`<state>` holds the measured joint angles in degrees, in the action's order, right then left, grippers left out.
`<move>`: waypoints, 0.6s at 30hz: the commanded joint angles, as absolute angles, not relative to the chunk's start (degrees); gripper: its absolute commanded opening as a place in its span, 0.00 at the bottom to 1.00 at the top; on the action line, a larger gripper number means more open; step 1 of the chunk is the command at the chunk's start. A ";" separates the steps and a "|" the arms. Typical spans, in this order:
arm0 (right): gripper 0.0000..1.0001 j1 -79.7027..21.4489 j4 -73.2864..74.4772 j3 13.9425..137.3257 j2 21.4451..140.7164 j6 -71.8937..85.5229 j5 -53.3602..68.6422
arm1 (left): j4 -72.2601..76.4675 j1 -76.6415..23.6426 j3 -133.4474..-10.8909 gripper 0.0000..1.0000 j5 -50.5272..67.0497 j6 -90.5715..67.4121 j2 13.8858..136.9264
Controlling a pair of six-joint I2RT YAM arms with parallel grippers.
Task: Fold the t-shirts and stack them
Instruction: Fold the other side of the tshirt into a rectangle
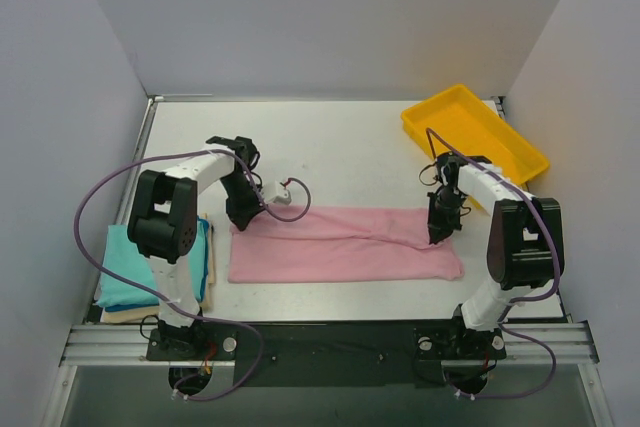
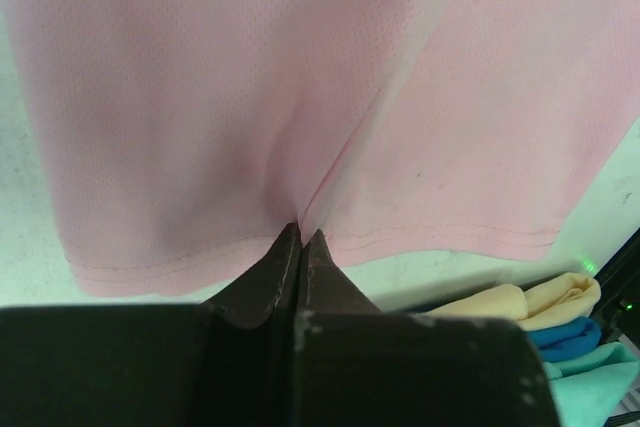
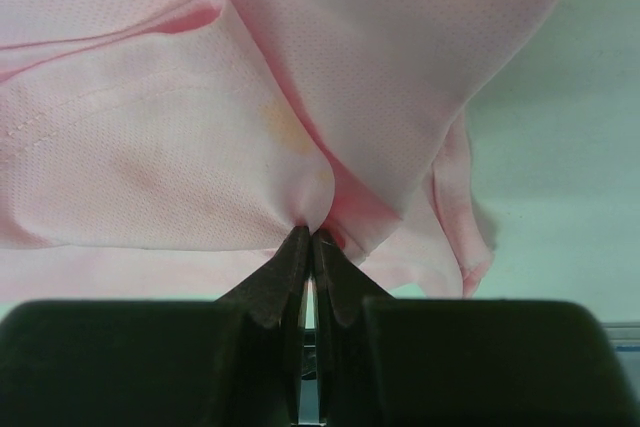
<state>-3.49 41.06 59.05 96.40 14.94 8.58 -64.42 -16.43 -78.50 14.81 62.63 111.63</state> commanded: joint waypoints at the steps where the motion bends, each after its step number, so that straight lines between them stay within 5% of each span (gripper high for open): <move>1: 0.00 -3.96 44.73 61.52 94.39 14.24 6.77 | -68.45 -16.44 -83.84 0.00 17.23 60.66 109.95; 18: 0.00 -0.26 48.60 92.10 103.79 10.02 11.86 | -46.67 -15.46 -86.49 0.00 2.20 43.50 102.57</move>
<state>-0.64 44.62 88.38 100.03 11.49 9.63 -52.51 -15.29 -85.71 6.07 47.22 104.99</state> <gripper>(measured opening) 0.004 0.025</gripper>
